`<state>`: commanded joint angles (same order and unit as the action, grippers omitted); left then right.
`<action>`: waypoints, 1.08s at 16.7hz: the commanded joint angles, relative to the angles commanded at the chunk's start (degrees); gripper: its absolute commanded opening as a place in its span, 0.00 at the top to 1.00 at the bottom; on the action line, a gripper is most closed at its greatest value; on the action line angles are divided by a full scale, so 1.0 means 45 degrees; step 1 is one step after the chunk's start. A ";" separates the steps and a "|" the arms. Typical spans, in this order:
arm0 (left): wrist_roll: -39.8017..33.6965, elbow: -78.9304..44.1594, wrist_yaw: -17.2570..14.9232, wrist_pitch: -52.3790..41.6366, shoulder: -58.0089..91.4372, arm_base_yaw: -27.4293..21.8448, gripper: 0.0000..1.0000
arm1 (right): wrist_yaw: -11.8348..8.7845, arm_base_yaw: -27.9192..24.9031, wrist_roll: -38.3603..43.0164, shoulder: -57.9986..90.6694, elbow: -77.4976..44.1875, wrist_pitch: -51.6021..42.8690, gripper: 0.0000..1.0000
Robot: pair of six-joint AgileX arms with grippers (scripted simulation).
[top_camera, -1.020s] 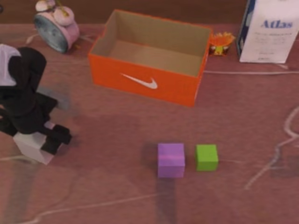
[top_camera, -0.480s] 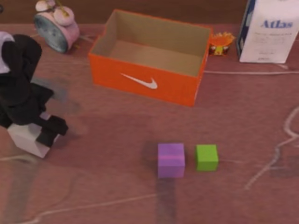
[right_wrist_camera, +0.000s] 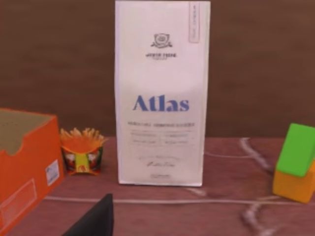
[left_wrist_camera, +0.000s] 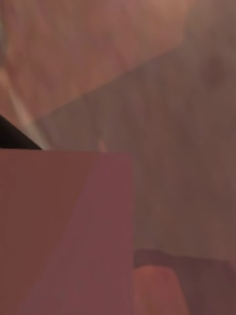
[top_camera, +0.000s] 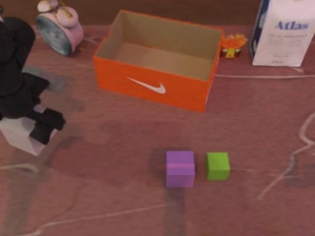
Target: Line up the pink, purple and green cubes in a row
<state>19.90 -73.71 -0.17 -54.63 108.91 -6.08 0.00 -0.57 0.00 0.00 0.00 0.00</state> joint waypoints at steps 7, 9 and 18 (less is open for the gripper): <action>-0.2898 -0.0624 0.0017 -0.0414 0.0305 -0.1642 1.00 | 0.0000 0.0000 0.0000 0.0000 0.0000 0.0000 0.00; -0.4798 -0.0877 0.0026 -0.0647 0.0436 -0.2555 1.00 | 0.0000 0.0000 0.0000 0.0000 0.0000 0.0000 0.00; -1.1783 -0.1660 0.0072 -0.1265 0.0421 -0.6225 1.00 | 0.0000 0.0000 0.0000 0.0000 0.0000 0.0000 0.00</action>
<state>-33.12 -81.18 0.15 -60.32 110.81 -34.10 0.00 -0.57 0.00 0.00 0.00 0.00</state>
